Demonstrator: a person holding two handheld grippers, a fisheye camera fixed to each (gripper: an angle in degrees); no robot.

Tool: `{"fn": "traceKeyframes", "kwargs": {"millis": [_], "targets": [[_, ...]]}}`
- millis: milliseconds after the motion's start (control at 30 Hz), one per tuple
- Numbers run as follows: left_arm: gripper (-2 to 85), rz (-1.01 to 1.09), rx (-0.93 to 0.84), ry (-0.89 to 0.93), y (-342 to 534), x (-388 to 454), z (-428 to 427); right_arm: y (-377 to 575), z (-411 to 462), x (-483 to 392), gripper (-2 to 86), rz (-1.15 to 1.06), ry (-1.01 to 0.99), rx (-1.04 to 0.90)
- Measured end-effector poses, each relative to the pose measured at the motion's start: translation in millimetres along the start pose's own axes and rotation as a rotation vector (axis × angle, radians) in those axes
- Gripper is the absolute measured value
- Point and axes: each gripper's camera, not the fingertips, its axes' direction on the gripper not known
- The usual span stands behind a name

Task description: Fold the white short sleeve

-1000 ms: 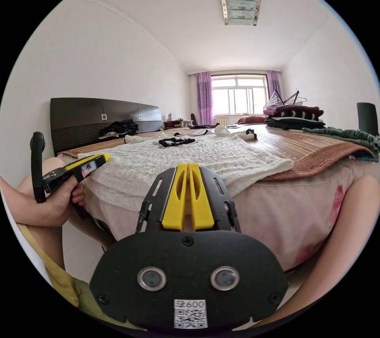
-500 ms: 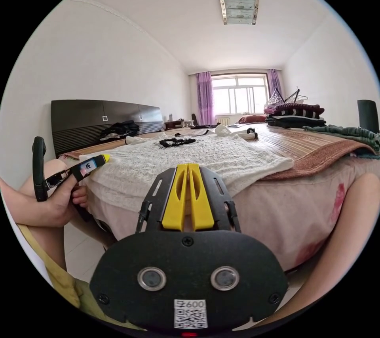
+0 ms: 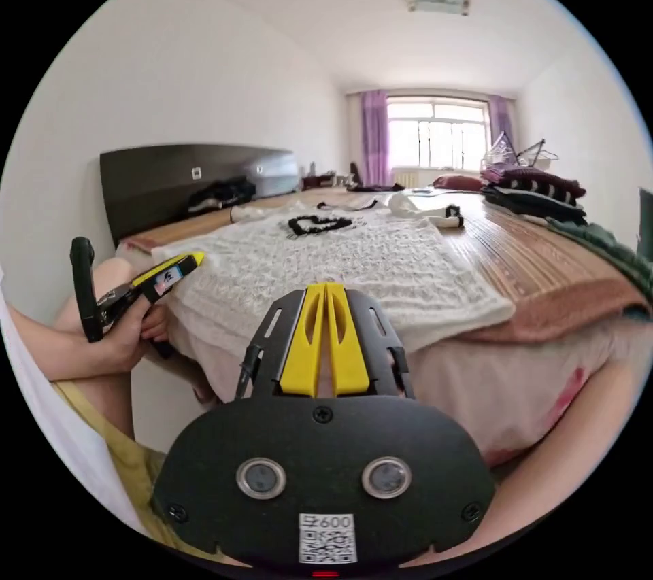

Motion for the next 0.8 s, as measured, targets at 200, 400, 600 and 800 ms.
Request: {"fn": "traceKeyframes", "kwargs": {"millis": [200, 400, 600, 800], "targets": [[0.2, -0.042, -0.029, 0.0, -38, 26, -17, -148, -22, 28, 0.3, 0.117, 0.003, 0.024], [0.2, -0.023, -0.113, -0.078, -141, 47, -52, -242, 0, 63, 6.0, 0.099, -0.039, -0.091], [0.2, -0.011, 0.309, 0.026, -267, 25, -62, -317, 74, 33, 6.3, -0.042, 0.184, -0.101], [0.0, -0.192, -0.25, 0.678, -337, -25, 99, -361, 226, 45, 4.1, 0.002, 0.232, -0.289]]}}
